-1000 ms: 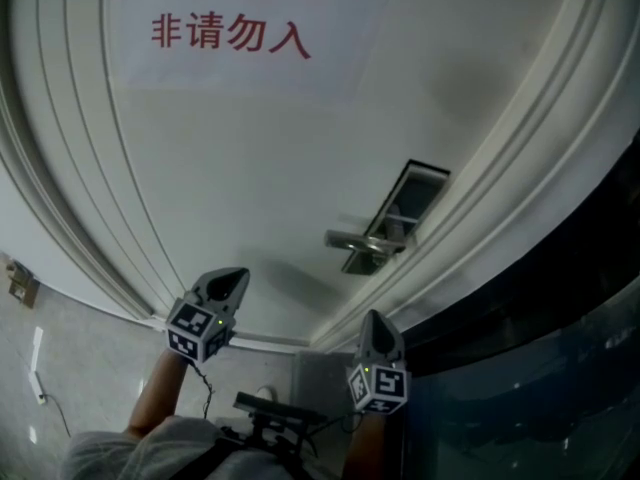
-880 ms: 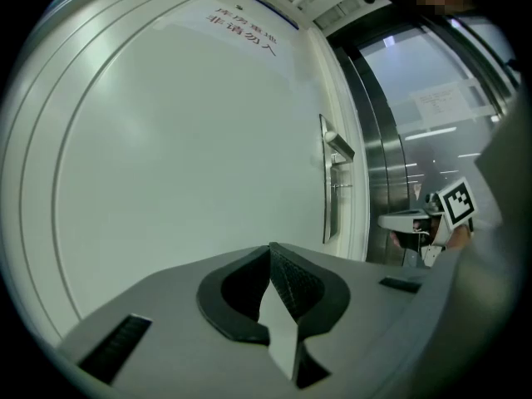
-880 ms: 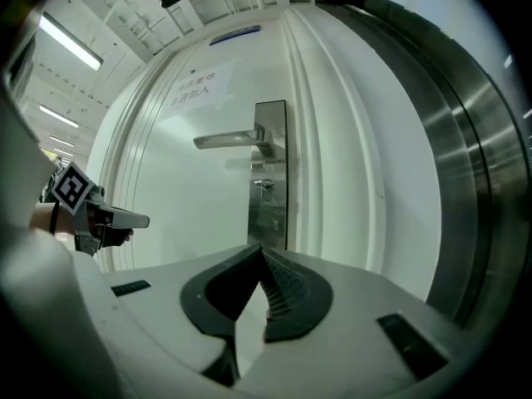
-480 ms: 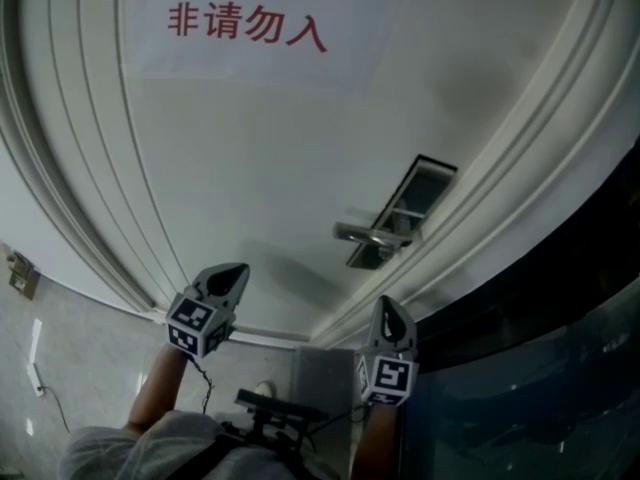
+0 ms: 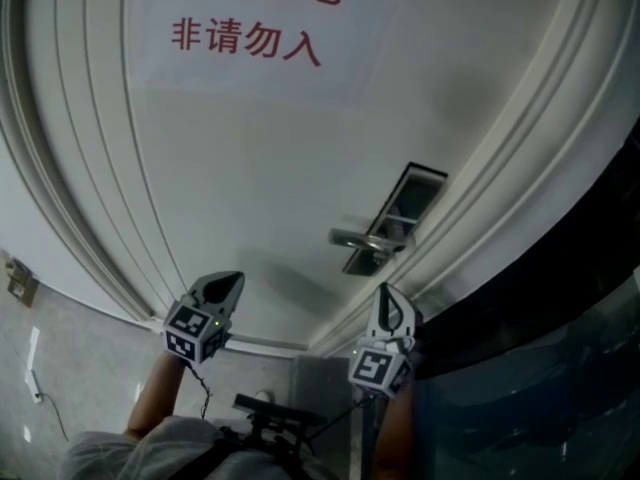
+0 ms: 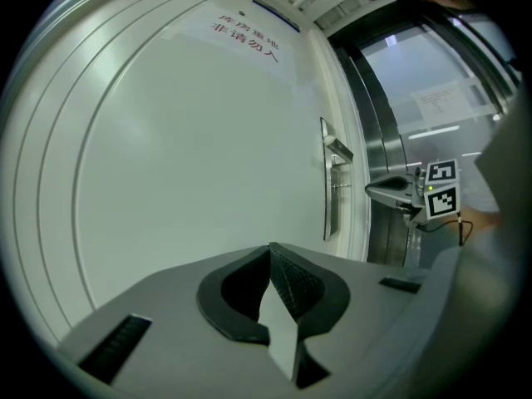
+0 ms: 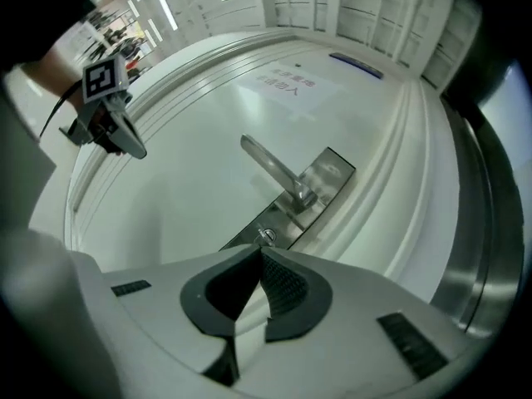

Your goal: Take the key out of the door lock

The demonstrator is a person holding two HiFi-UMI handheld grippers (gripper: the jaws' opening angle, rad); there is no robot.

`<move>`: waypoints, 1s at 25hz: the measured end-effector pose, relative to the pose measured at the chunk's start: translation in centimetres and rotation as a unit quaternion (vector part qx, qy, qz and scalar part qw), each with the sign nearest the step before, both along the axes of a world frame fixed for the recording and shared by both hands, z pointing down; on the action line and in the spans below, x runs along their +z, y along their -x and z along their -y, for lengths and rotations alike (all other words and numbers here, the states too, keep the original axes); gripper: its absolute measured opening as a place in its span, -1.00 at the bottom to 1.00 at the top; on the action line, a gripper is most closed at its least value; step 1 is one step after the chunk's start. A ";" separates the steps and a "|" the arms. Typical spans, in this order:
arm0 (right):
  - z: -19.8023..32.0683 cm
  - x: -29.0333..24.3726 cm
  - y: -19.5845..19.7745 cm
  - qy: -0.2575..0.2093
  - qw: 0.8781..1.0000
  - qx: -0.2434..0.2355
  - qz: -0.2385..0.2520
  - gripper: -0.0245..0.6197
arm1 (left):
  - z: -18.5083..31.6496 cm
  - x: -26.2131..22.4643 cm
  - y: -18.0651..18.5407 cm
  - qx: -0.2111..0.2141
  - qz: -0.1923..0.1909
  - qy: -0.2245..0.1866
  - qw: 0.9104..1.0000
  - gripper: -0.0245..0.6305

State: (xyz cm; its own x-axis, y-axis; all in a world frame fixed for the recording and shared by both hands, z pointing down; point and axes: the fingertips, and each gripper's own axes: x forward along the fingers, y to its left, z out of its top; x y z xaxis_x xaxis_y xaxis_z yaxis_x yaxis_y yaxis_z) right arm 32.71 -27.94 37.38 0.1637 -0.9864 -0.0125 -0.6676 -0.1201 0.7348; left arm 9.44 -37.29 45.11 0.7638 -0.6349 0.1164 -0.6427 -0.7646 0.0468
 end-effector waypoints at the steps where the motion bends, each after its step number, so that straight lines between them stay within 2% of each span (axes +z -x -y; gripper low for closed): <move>1: 0.2 -0.2 0.1 0.004 1.000 0.004 -0.025 -0.89 | 0.0 0.0 0.0 -0.001 0.000 0.000 1.000 -0.91; 7: 1.3 -0.9 0.2 0.013 0.991 0.015 -0.131 -0.89 | 0.2 0.1 0.2 -0.007 -0.002 0.003 1.000 -0.91; 11: 1.9 -1.3 -0.2 0.017 0.975 0.034 -0.218 -0.89 | 0.3 0.4 0.2 -0.010 -0.002 0.005 1.000 -0.91; 14: 2.3 -1.1 -0.1 0.029 0.964 0.036 -0.262 -0.89 | 0.4 0.5 0.3 -0.011 -0.002 0.007 1.000 -0.91; 19: 2.7 -1.0 -0.1 0.034 0.959 0.034 -0.280 -0.89 | 0.6 0.6 0.4 -0.014 -0.001 0.008 1.000 -0.91; 25: 2.7 -1.2 0.1 0.028 0.962 0.026 -0.272 -0.89 | 0.9 1.0 0.6 -0.016 0.001 0.011 1.000 -0.91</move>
